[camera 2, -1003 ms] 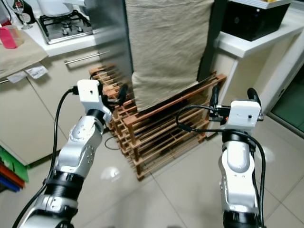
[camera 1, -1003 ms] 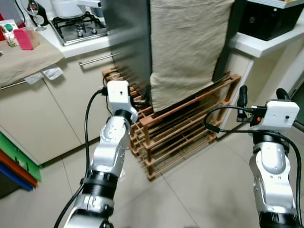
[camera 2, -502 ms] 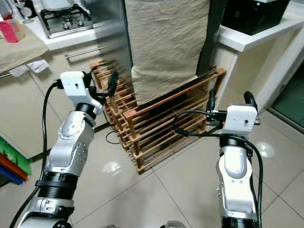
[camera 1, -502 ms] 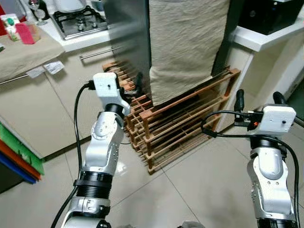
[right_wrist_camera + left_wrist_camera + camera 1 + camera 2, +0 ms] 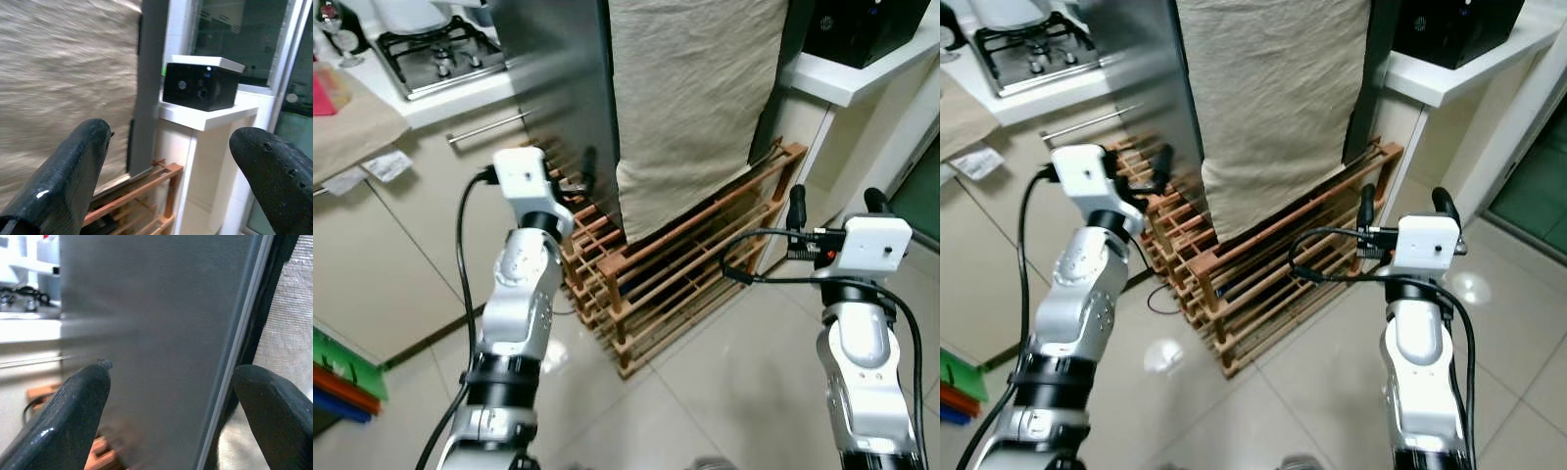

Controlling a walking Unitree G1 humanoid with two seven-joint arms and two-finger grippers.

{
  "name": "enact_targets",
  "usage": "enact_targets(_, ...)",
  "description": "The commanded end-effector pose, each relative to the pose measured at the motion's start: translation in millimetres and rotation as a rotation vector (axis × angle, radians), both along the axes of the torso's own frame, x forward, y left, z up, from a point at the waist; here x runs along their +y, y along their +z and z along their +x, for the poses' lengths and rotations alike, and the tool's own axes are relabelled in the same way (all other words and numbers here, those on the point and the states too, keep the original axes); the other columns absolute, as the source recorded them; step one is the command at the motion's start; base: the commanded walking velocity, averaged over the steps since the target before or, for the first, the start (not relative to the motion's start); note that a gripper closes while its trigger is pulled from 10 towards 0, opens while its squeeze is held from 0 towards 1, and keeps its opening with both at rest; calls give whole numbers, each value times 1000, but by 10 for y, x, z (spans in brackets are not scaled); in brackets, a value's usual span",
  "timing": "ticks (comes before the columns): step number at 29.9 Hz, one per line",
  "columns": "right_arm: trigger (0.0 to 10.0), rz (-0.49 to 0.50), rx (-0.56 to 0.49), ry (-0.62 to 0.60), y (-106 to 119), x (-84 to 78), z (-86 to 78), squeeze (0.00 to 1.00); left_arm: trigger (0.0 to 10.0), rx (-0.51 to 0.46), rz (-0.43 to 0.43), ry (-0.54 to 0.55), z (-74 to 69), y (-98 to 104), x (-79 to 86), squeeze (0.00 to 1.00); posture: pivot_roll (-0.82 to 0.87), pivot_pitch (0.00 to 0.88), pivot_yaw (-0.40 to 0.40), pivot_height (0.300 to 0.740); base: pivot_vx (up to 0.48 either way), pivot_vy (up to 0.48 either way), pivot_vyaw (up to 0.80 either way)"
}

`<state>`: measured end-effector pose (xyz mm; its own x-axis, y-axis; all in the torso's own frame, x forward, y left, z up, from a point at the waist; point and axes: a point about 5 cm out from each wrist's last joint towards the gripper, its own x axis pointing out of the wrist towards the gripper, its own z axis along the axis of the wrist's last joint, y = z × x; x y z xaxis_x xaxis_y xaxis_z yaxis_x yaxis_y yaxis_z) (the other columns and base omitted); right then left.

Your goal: Restocking fridge

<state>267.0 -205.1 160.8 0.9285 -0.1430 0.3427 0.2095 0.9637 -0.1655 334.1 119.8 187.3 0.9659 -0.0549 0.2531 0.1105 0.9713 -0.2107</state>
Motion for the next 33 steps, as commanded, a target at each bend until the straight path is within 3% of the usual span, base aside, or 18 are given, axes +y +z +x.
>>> enact_targets(1, 10000, -14, -11, -12, 46, -48, -4, 0, 10000, -55, 1, 5, -32, 116, -27, 0, -224, 66, 71, 723, 0, 0, 0)
enact_targets(5, 10000, -12, -10, -7, 53, -43, 6, 0, 10000, -94, 16, -21, -13, 262, -57, 0, -222, 67, 69, 723, 0, 0, 0)
enact_targets(10, 10000, -1, -8, -8, 49, -41, 10, 0, 10000, -5, 33, -210, 40, 231, -295, 0, -220, 77, 73, 723, 0, 0, 0)
enact_targets(12, 10000, 0, -7, -8, 49, -42, 10, 0, 10000, 10, 36, -236, 44, 219, -327, 0, -220, 77, 73, 723, 0, 0, 0)
enact_targets(14, 10000, 6, -7, -13, 44, -49, 9, 0, 10000, 46, 7, -321, 77, 207, -408, 0, -219, 80, 79, 723, 0, 0, 0)
enact_targets(16, 10000, 8, -7, -16, 45, -51, 9, 0, 10000, 56, -11, -356, 96, 217, -435, 0, -222, 83, 82, 723, 0, 0, 0)
enact_targets(19, 10000, 9, -4, -21, 45, -63, 6, 0, 10000, 58, -2, -495, 160, 267, -578, 0, -225, 88, 81, 723, 0, 0, 0)
enact_targets(25, 10000, 7, -3, -21, 52, -75, -31, 0, 10000, 19, 92, -469, 286, 308, -589, 0, -243, 104, 87, 723, 0, 0, 0)
enact_targets(29, 10000, 6, 1, -25, 43, -90, -67, 0, 10000, 29, 99, -469, 351, 306, -575, 0, -253, 113, 93, 723, 0, 0, 0)
enact_targets(33, 10000, 8, 20, -40, 0, -115, -170, 0, 10000, 7, 54, -514, 415, 379, -630, 0, -277, 125, 99, 723, 0, 0, 0)
